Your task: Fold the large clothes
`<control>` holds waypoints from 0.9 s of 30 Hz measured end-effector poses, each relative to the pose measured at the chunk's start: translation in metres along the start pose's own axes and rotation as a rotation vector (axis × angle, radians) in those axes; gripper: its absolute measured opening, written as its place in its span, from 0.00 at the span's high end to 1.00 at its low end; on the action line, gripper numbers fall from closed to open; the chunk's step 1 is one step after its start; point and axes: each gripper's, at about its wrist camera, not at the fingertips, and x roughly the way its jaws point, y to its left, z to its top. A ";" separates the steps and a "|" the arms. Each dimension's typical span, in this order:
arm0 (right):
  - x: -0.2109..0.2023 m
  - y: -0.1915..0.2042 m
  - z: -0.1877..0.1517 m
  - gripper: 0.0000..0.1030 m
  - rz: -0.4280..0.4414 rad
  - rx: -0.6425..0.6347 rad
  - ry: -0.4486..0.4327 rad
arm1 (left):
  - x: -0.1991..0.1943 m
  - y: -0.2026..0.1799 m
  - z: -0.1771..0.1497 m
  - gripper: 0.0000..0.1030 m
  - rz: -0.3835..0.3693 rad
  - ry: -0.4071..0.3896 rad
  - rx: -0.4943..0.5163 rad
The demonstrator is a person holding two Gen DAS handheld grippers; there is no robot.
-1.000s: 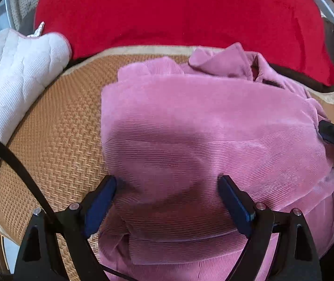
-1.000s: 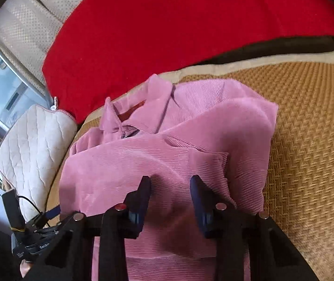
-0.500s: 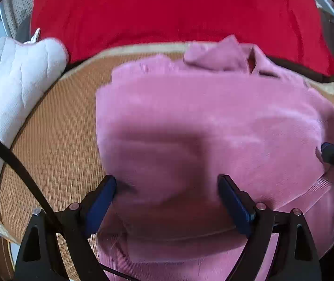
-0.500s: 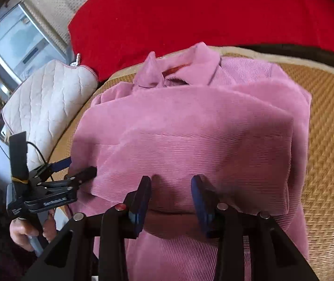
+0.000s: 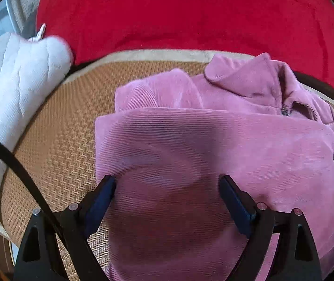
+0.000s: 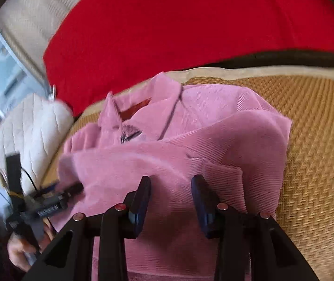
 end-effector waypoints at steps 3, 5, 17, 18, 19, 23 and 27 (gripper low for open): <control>-0.019 0.000 -0.007 0.60 0.041 -0.006 -0.048 | -0.019 0.008 -0.006 0.12 -0.020 -0.065 -0.015; -0.028 0.004 -0.012 0.60 0.072 -0.021 -0.066 | -0.030 0.013 -0.012 0.12 -0.025 -0.094 -0.013; -0.013 0.011 -0.045 0.60 -0.037 -0.096 0.060 | -0.008 0.030 -0.047 0.06 -0.007 0.045 -0.046; -0.012 0.012 -0.044 0.60 -0.044 -0.098 0.063 | -0.004 0.034 -0.045 0.04 -0.028 0.060 -0.076; -0.010 0.014 -0.043 0.60 -0.060 -0.106 0.069 | -0.001 0.036 -0.045 0.00 -0.026 0.066 -0.085; -0.004 0.022 -0.044 0.60 -0.113 -0.144 0.091 | 0.008 0.026 -0.041 0.00 0.003 0.041 -0.043; 0.002 0.023 -0.045 0.60 -0.134 -0.154 0.084 | 0.011 0.022 -0.037 0.00 -0.014 0.010 -0.055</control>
